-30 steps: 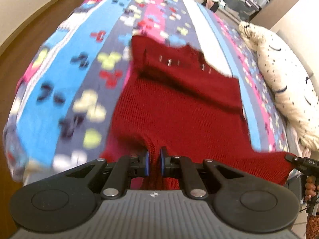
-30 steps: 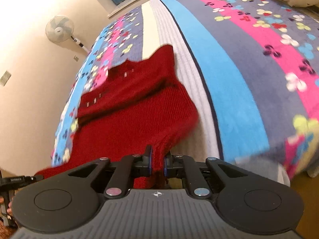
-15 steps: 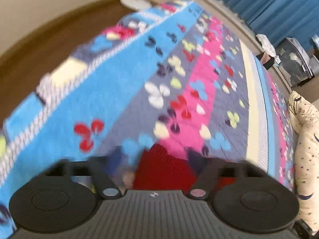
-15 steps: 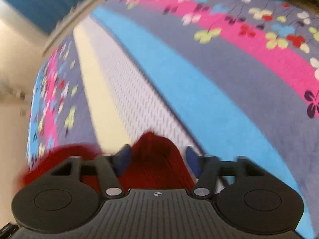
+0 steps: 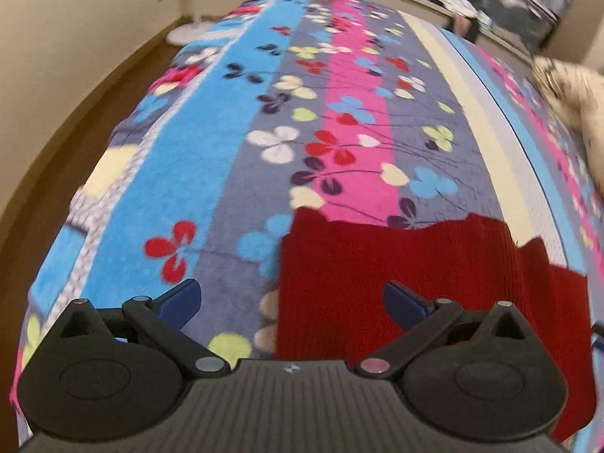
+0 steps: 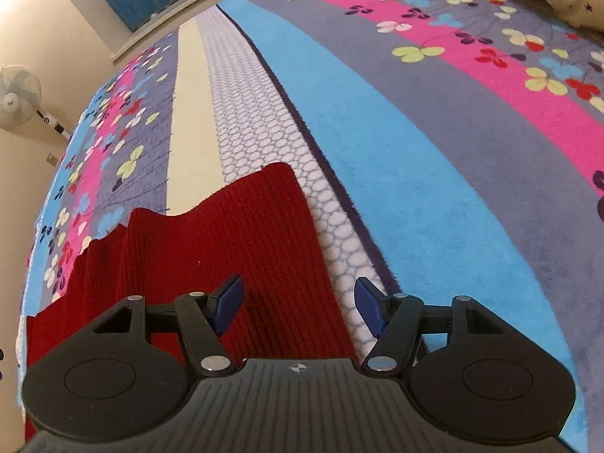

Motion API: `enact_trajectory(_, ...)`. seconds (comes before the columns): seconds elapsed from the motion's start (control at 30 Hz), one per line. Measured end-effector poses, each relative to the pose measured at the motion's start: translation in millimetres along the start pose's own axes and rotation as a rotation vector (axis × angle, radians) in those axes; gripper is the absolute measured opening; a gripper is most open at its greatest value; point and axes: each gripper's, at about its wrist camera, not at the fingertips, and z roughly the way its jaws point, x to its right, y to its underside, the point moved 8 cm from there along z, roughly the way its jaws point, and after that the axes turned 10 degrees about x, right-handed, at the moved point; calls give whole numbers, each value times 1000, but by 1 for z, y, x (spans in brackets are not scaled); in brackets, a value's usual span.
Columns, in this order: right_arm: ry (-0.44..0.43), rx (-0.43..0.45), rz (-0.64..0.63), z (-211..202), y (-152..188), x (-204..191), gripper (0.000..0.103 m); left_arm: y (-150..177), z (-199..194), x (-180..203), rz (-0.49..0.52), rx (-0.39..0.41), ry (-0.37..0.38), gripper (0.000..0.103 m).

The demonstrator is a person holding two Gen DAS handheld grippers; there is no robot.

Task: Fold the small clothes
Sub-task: 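Grasp the hem with the right gripper while the left gripper grasps it too, then lift the hem with both grippers and fold it up onto the collar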

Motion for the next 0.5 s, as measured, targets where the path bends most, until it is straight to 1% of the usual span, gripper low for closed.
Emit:
enact_trajectory(0.03, 0, 9, -10, 1, 0, -2, 67, -2, 4, 7, 30, 10, 7, 101)
enact_trajectory(0.1, -5, 22, -25, 2, -1, -7, 67, -3, 18, 21, 83, 4, 15, 89)
enact_trajectory(0.17, -5, 37, -47, 6, -3, -12, 67, -1, 38, 28, 111, -32, 14, 79)
enact_trajectory(0.27, 7, 48, -109, 15, -2, -21, 67, 6, 64, 30, 134, -78, -16, 78)
enact_trajectory(0.3, 20, 46, -131, 20, -1, -24, 67, 8, 71, 30, 141, -86, -20, 75)
enact_trajectory(0.33, 31, 49, -152, 25, -1, -26, 67, 10, 75, 29, 145, -87, -12, 69)
enact_trajectory(0.37, 39, 54, -171, 29, 0, -27, 67, 11, 77, 31, 153, -75, 3, 43)
enact_trajectory(0.4, 46, 75, -192, 31, -1, -29, 56, 9, 75, 31, 166, -57, -7, 15)
enact_trajectory(0.43, 42, 102, -214, 32, -2, -32, 41, 6, 71, 31, 159, -48, -3, 15)
enact_trajectory(0.47, 46, 115, -229, 30, -3, -34, 25, 0, 63, 29, 129, -28, -1, 15)
enact_trajectory(0.5, 39, 127, -226, 26, -6, -35, 19, -6, 53, 25, 95, 0, 14, 15)
